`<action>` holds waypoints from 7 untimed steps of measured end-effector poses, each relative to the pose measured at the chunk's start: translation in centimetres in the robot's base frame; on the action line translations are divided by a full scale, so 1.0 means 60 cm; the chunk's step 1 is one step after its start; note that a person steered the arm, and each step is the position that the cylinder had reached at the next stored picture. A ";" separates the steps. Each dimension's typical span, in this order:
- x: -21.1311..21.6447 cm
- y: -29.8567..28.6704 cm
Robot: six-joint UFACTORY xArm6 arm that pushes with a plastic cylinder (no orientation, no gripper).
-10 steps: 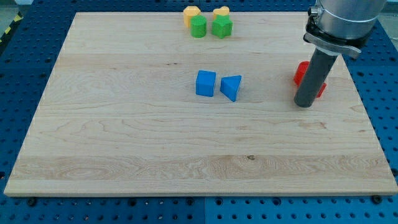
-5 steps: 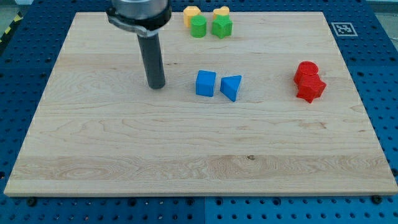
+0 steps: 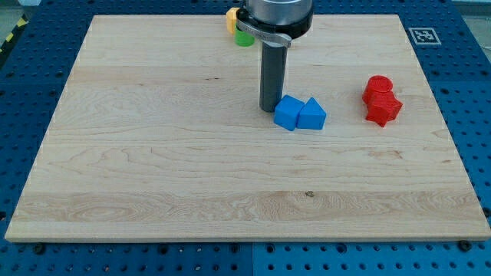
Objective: Push the blue cube along with the blue triangle closer to the bottom of the red star
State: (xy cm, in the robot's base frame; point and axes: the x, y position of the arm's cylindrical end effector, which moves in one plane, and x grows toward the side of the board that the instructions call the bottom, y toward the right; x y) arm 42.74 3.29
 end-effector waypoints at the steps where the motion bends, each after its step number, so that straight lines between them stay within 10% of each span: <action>1: 0.001 0.008; 7: 0.044 0.091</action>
State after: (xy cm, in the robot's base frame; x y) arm 45.38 8.74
